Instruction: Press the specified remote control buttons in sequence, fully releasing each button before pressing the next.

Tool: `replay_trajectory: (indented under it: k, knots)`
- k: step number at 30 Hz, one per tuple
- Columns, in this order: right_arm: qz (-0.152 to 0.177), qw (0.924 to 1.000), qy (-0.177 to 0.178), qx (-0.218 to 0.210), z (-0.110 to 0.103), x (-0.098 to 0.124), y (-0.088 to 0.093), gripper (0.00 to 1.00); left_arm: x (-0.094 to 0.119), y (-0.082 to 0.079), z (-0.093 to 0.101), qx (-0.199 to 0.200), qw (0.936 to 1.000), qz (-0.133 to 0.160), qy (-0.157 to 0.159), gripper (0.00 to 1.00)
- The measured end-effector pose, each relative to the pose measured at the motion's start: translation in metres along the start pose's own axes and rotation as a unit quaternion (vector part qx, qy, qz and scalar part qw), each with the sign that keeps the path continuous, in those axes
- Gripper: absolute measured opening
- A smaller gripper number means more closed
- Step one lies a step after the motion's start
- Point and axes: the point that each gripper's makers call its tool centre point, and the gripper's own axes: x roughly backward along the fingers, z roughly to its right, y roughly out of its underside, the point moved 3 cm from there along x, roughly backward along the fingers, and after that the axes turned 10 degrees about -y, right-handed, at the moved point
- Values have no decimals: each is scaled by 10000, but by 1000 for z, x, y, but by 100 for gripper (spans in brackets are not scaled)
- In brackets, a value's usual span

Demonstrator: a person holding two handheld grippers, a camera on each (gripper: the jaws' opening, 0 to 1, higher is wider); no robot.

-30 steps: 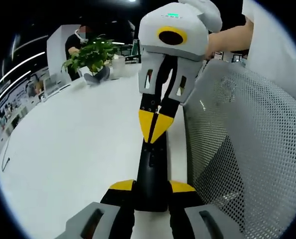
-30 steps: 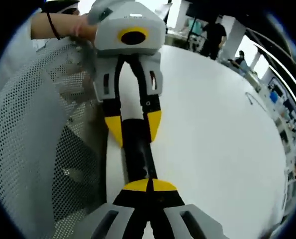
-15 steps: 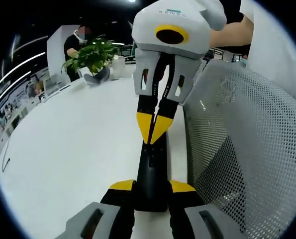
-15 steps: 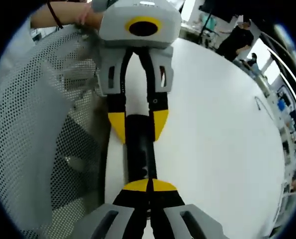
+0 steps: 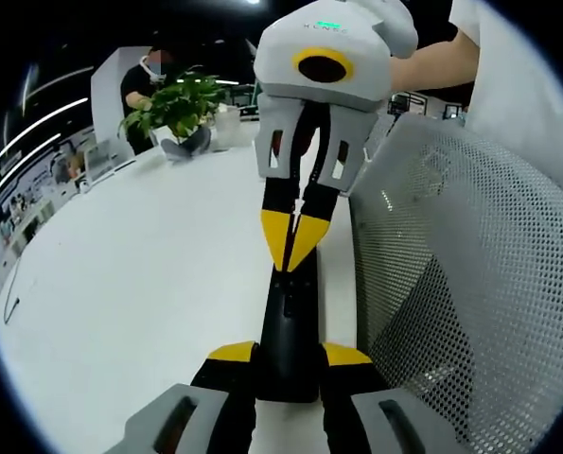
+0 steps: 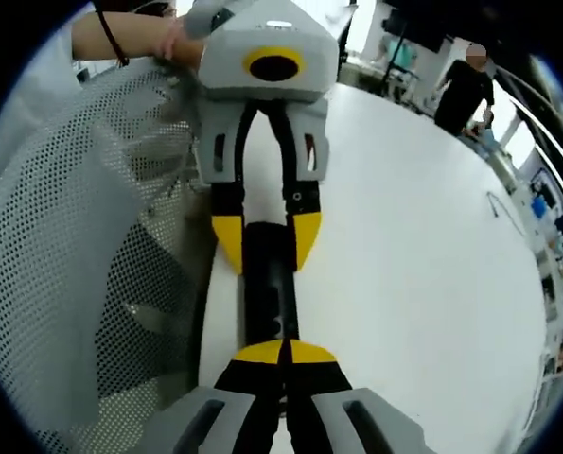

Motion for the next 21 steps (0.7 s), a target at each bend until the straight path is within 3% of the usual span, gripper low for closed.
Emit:
replay_trajectory:
  k: [21]
  knots:
    - [-31, 9994, -294, -172, -2, 3, 7, 2, -1, 0, 0, -47, 10000, -34, 33, 24]
